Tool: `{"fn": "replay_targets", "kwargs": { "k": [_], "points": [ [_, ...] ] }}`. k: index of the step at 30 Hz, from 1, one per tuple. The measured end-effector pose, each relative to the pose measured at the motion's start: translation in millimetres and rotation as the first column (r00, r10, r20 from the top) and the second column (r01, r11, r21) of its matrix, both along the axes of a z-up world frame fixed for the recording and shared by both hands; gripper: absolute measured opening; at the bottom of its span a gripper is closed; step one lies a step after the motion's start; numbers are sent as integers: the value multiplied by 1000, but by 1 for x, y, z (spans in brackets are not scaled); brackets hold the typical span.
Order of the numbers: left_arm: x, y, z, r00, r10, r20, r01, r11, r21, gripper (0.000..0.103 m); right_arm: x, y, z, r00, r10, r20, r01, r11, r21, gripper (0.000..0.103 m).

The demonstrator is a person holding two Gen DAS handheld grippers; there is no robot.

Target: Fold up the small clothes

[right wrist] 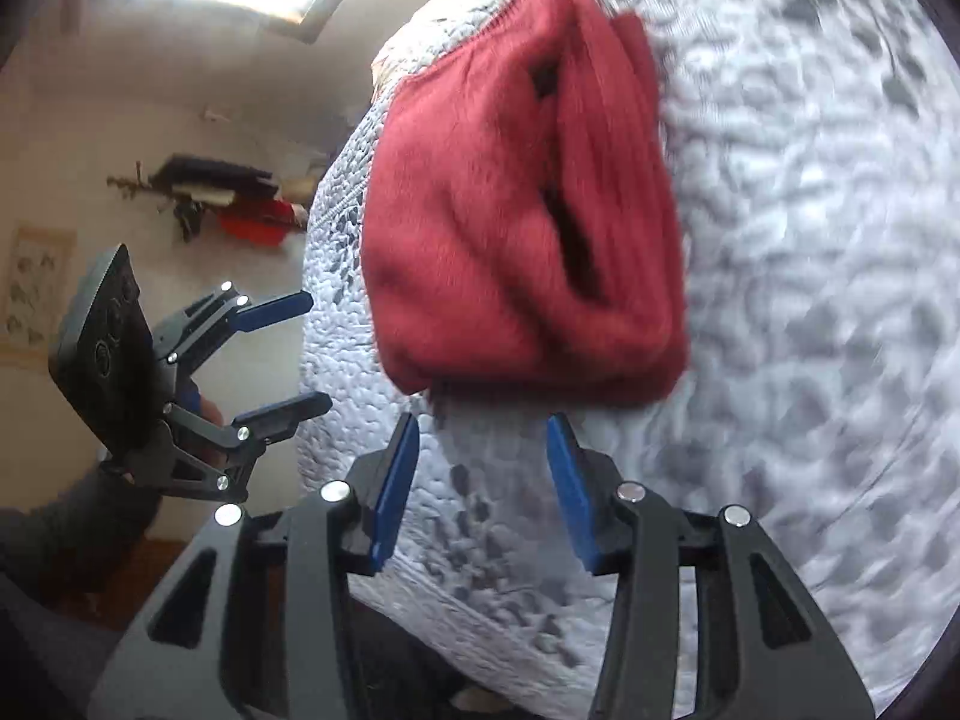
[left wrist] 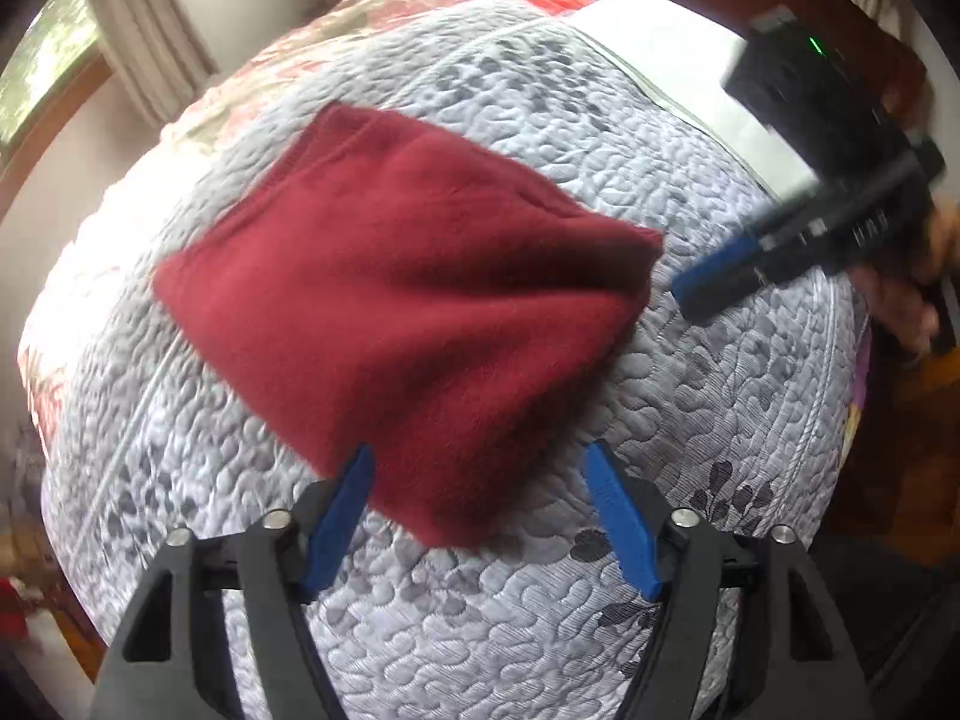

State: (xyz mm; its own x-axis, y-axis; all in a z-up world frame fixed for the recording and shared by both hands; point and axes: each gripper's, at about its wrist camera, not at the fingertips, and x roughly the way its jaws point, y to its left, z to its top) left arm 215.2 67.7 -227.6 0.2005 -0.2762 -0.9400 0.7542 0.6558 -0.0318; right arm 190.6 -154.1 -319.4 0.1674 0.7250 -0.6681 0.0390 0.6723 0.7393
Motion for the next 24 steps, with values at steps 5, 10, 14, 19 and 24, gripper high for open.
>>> {"fn": "replay_targets", "kwargs": {
  "k": [5,10,14,19,24],
  "points": [
    [3,39,-20,968,215,-132,-228,969,-92,84,-25,33,-20,943,-327,68,324,945,46,74],
    [-6,40,-27,975,208,-72,-213,976,-55,84,0,63,-39,930,-367,28,361,924,128,73],
    [-8,59,-30,955,272,-119,-281,958,-64,84,19,78,-47,943,-332,21,325,933,157,73],
    [-8,82,-34,930,338,-143,-348,936,-53,84,29,107,-52,954,-301,8,292,930,224,15],
    [-3,113,-29,886,439,-152,-451,891,-55,84,19,126,-59,935,-355,-16,345,895,283,13]
  ]
}}
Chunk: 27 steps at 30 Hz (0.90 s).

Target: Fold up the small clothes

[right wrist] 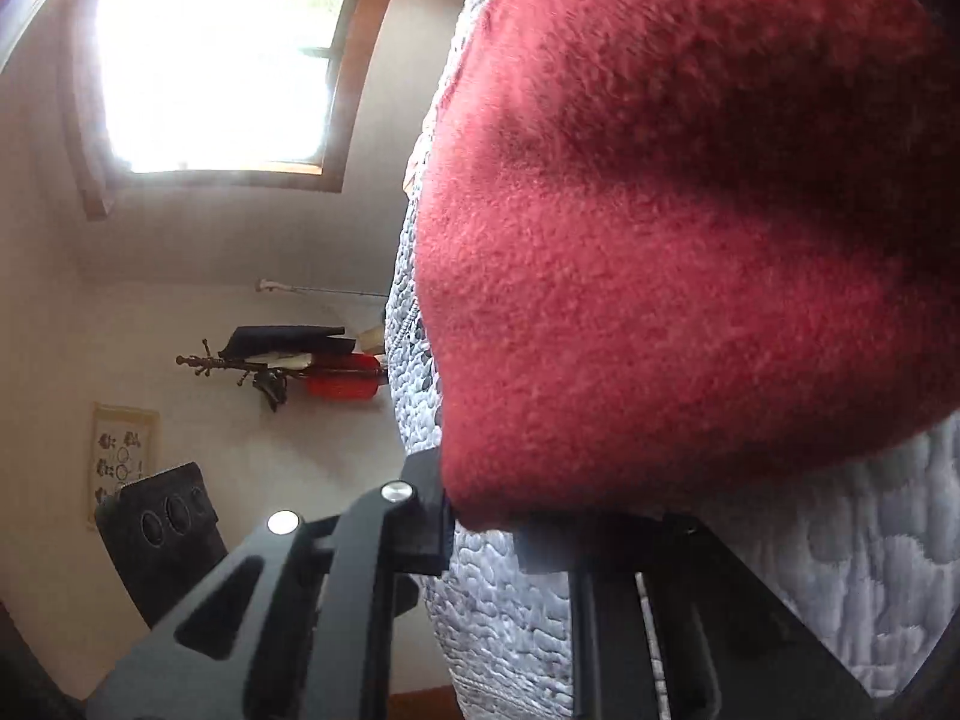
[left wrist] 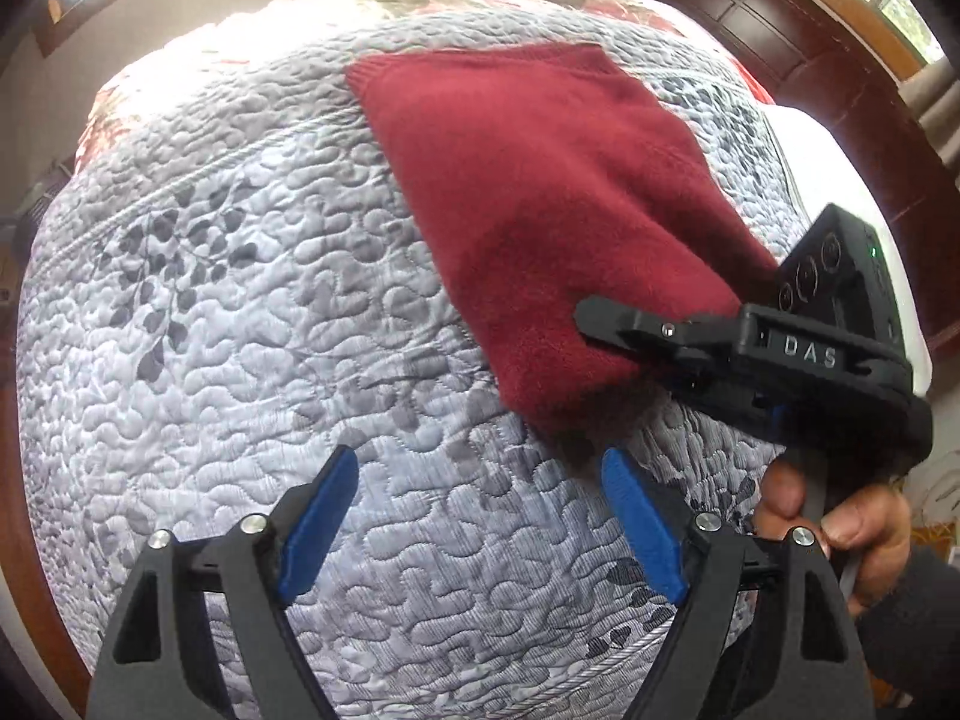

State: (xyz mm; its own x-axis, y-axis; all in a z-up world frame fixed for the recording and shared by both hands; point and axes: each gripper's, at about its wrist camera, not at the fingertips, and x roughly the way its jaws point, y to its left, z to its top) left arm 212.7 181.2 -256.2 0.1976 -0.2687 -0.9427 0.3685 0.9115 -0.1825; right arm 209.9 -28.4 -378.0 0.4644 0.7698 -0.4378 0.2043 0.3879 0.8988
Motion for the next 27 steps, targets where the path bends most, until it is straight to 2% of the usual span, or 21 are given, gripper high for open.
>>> {"fn": "replay_targets", "kwargs": {
  "k": [3,4,5,8,10,11,12,13,14,15,19,22,23,24,25,26,27],
  "points": [
    [4,4,-4,1000,7,-15,-6,1000,18,84,-5,-1,-10,997,-35,-64,31,998,-61,40],
    [4,3,-5,1000,-3,-19,3,1000,18,84,-8,-8,-5,997,-30,-68,26,998,-61,51],
    [4,-1,-5,1000,-16,-17,16,1000,14,84,-13,-16,7,998,-19,-56,15,997,-81,56],
    [3,-9,-5,999,-44,-10,44,999,-5,84,-31,-60,54,999,17,34,-9,974,-228,56],
    [2,-14,-9,999,-43,-19,43,999,-15,84,-34,-83,86,994,31,100,9,926,-376,56],
    [1,-16,-11,999,-43,-26,42,999,-22,84,-29,-90,95,992,54,111,1,899,-438,59],
    [-1,-20,-13,999,-44,-30,43,999,-26,84,-22,-95,96,991,83,103,-25,884,-467,70],
    [-3,-24,-14,998,-48,-30,47,998,-29,84,-15,-102,93,988,122,93,-60,865,-498,75],
    [-6,-28,-13,998,-57,-25,57,998,-33,84,-5,-102,89,981,179,74,-112,837,-535,75],
    [-8,-32,-11,998,-67,-15,66,997,-35,84,5,-100,82,970,237,49,-169,809,-562,75],
    [-11,-49,-6,995,-96,8,96,994,-52,84,34,-85,63,919,395,-9,-323,738,-593,75],
    [-7,-57,-8,994,-106,7,106,993,-58,84,52,-82,45,896,436,-83,-405,726,-556,73],
    [-5,-60,-9,994,-110,8,110,992,-57,84,56,-84,42,898,432,-85,-408,741,-533,69],
    [-3,-62,-8,994,-113,14,114,992,-62,84,59,-89,38,902,422,-96,-411,767,-493,51],
    [0,-65,-6,993,-117,20,118,991,-69,84,62,-95,34,903,416,-111,-419,792,-444,26],
    [3,-67,-3,992,-122,28,123,989,-76,84,64,-101,35,901,419,-112,-425,802,-419,25],
    [7,-71,0,991,-128,42,131,988,-85,84,64,-104,41,900,425,-95,-421,794,-439,22]
  ]
}}
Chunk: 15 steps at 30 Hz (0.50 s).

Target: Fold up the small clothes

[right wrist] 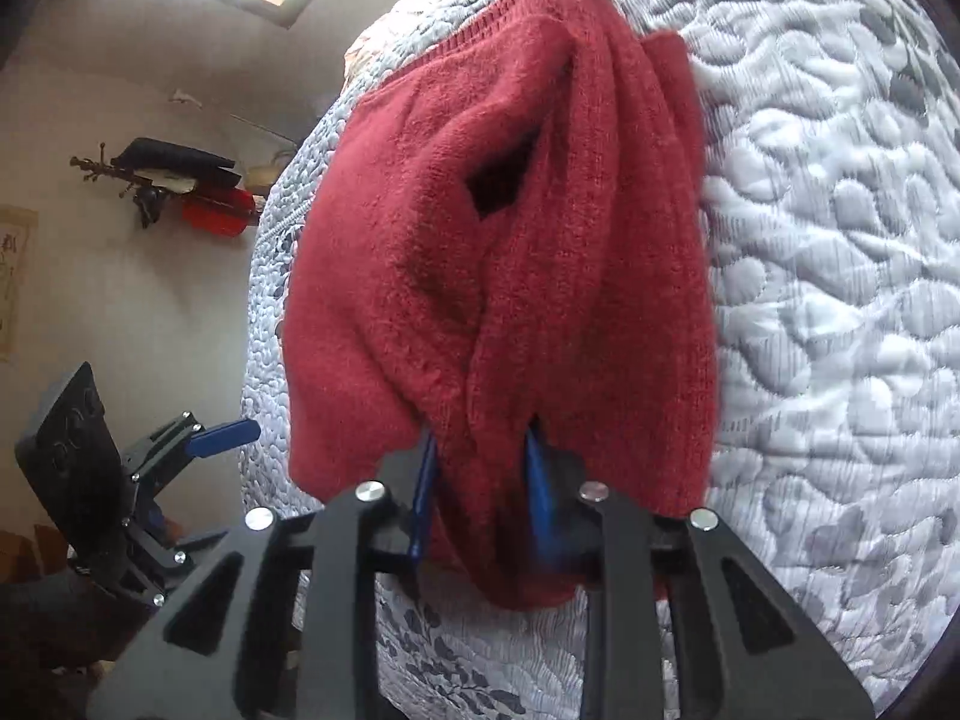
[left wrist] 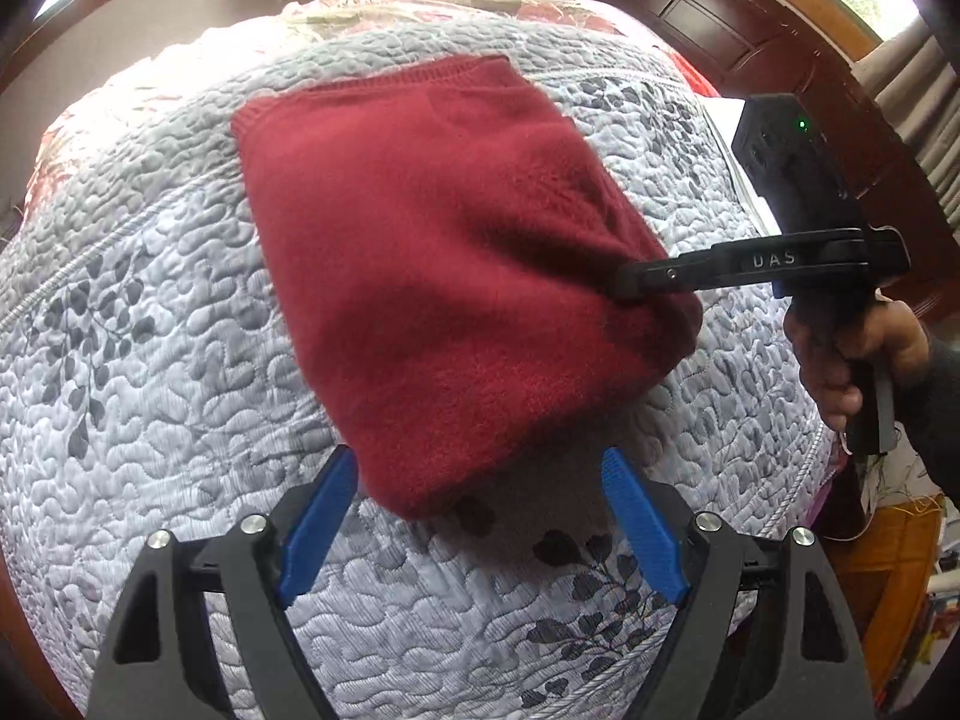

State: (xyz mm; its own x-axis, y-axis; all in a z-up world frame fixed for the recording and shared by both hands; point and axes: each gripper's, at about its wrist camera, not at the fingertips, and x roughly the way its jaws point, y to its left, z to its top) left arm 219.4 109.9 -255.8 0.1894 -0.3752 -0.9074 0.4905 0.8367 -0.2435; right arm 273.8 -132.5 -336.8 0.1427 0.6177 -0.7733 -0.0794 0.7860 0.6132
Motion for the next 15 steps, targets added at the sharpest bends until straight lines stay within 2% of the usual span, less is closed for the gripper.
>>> {"fn": "replay_targets", "kwargs": {
  "k": [4,6,7,8,9,10,12,14,15],
  "points": [
    [16,-23,15,997,-46,54,49,998,-48,84,2,-23,39,995,-29,100,32,999,-29,20],
    [24,-38,13,996,-62,57,65,996,-65,84,-3,-28,33,995,-32,95,39,996,-79,20],
    [29,-45,7,996,-69,47,73,995,-65,85,-2,-29,17,998,-41,47,45,996,-77,23],
    [34,-52,-4,997,-76,23,77,996,-46,86,-3,-31,-3,999,-49,-23,47,997,-62,26],
    [38,-58,-19,997,-74,-15,74,997,-10,86,-5,-32,-19,996,-52,-77,48,998,-45,35],
    [42,-61,-33,996,-72,-48,73,997,21,86,-7,-33,-21,995,-51,-84,49,998,-32,38],
    [42,-64,-41,995,-85,-47,87,995,42,86,-3,-42,3,997,-77,-16,78,997,4,40],
    [42,-62,-39,996,-87,-37,87,996,17,90,9,-49,30,990,-123,75,123,992,-1,55],
    [43,-60,-40,996,-81,-41,81,997,4,90,20,-50,36,986,-139,93,141,990,-17,69]
  ]
}}
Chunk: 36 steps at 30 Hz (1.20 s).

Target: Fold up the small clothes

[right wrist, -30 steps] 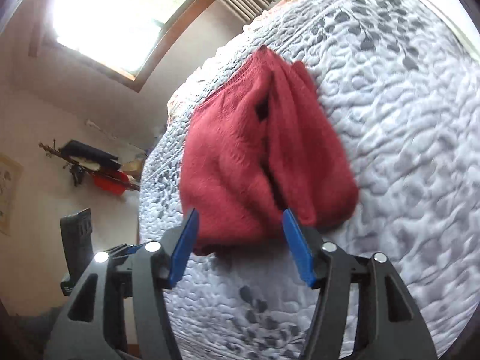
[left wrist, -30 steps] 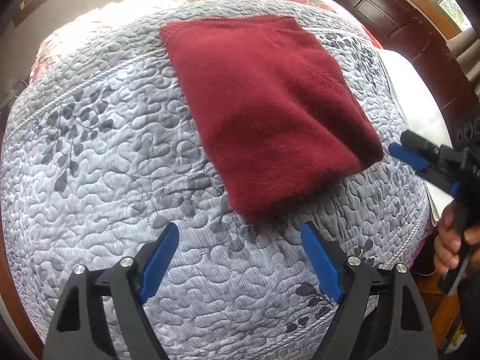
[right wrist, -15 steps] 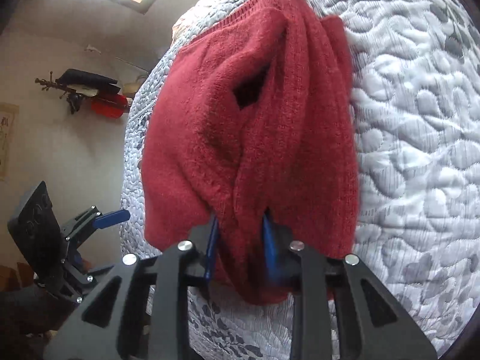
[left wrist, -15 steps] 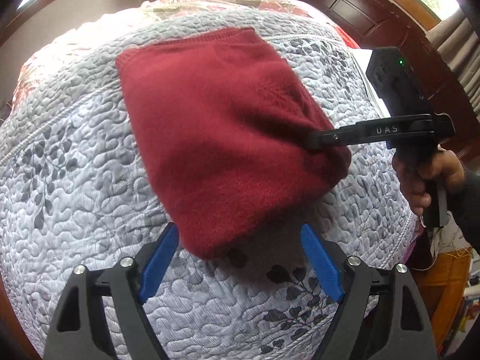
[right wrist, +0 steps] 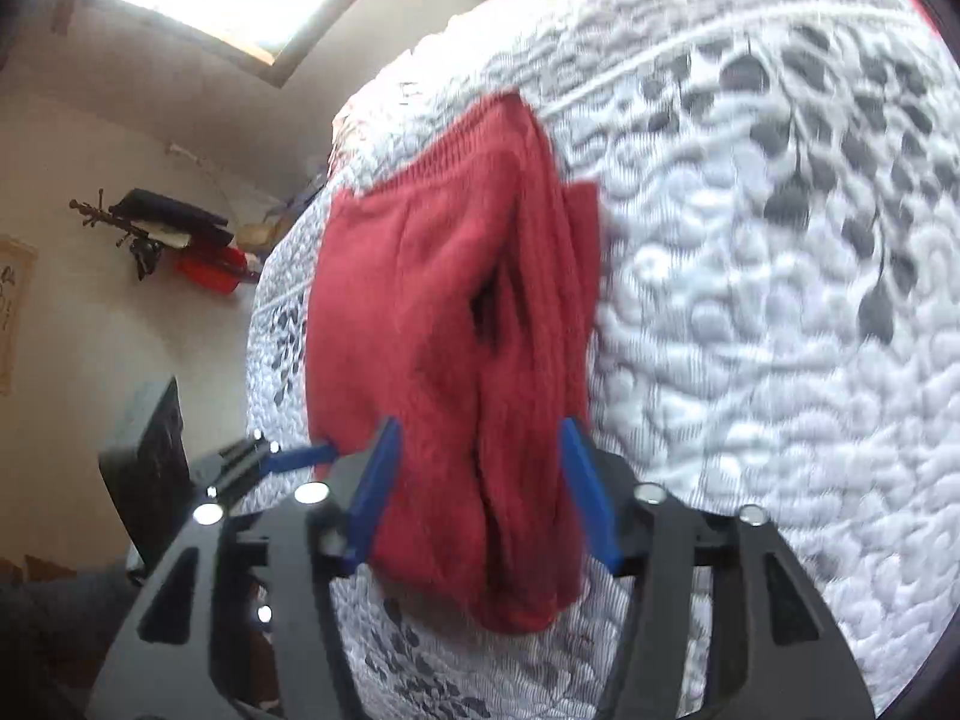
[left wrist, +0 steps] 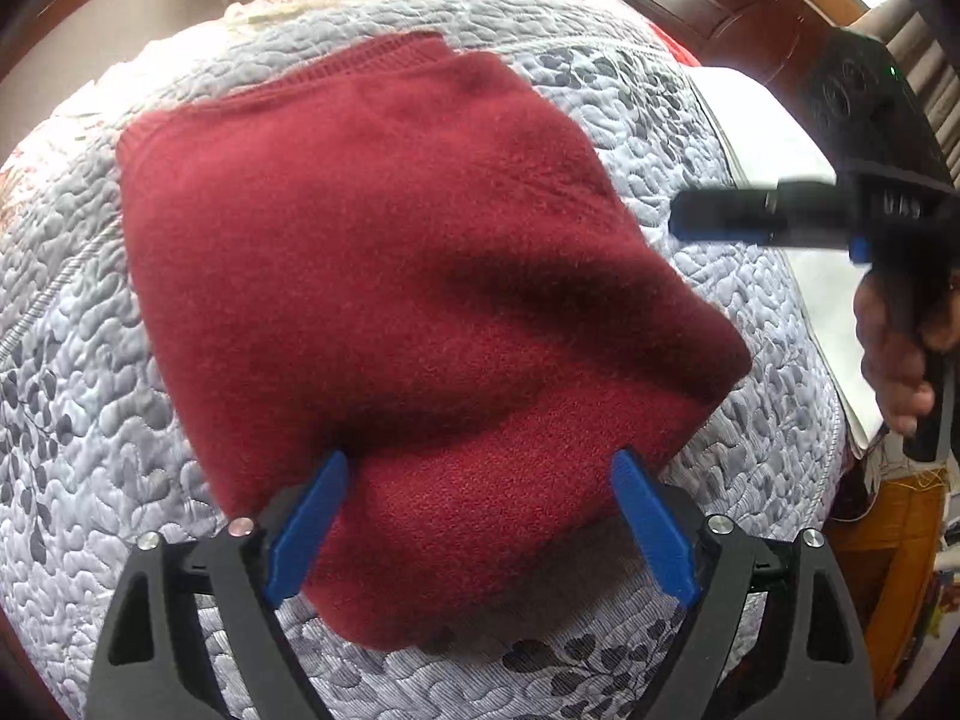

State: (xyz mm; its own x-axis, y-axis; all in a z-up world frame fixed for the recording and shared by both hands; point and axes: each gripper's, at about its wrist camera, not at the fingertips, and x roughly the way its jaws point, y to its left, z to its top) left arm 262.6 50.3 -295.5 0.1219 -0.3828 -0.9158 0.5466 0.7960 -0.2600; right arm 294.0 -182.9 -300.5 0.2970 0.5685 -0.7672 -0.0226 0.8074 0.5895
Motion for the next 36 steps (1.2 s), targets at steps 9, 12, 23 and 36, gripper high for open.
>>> {"fn": "replay_targets", "kwargs": {
  "k": [9,12,23,36],
  "points": [
    [-3,-4,-5,1000,-17,6,16,1000,16,91,96,27,-27,998,35,-59,-34,999,6,14],
    [-5,-7,-4,999,-38,8,38,999,17,91,88,31,1,995,74,72,-66,993,-100,12],
    [-10,-26,-15,997,-82,-3,82,996,45,96,64,-17,-11,997,-81,2,81,997,-16,37],
    [-9,-13,3,998,-61,-17,60,997,-59,96,55,12,-21,996,64,-58,-72,987,-142,8]
  ]
}}
